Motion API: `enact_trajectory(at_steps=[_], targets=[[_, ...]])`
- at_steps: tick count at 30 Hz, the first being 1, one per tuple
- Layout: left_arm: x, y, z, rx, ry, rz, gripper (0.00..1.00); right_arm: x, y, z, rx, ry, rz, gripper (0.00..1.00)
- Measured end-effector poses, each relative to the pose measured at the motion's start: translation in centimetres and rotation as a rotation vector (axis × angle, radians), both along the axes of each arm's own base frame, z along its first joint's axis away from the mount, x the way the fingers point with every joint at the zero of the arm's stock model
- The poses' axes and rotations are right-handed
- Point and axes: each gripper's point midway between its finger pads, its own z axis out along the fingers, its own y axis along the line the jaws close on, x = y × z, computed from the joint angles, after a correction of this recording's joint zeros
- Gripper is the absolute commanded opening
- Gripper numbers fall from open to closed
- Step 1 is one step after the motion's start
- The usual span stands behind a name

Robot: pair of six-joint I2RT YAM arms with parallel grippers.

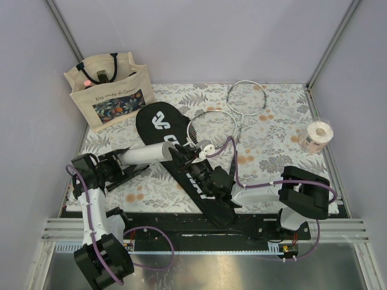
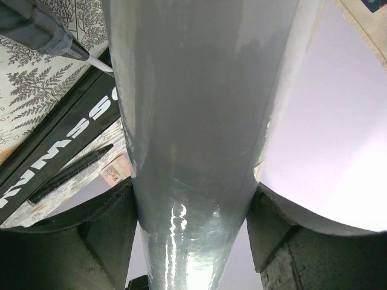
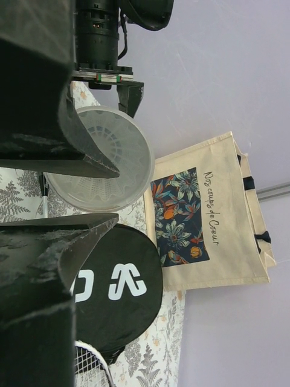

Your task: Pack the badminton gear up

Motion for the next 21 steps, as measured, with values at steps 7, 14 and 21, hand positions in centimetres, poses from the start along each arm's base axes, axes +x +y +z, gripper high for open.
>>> enact_trajectory(at_steps=[7, 14, 21], targets=[[0.5, 0.6, 0.8, 0.051, -0.021, -0.001, 0.5, -0.1, 0.3, -0.3, 0.018, 0.038, 0.016, 0.42], [0.9, 1.4, 0.8, 0.118, -0.032, 0.013, 0.5, 0.0, 0.9, -1.5, -0.024, 0.092, 0.026, 0.44], [0.9, 2.1, 0.4, 0.17, -0.028, 0.026, 0.5, -0.1, 1.1, -3.0, -0.075, 0.14, 0.03, 0.47]])
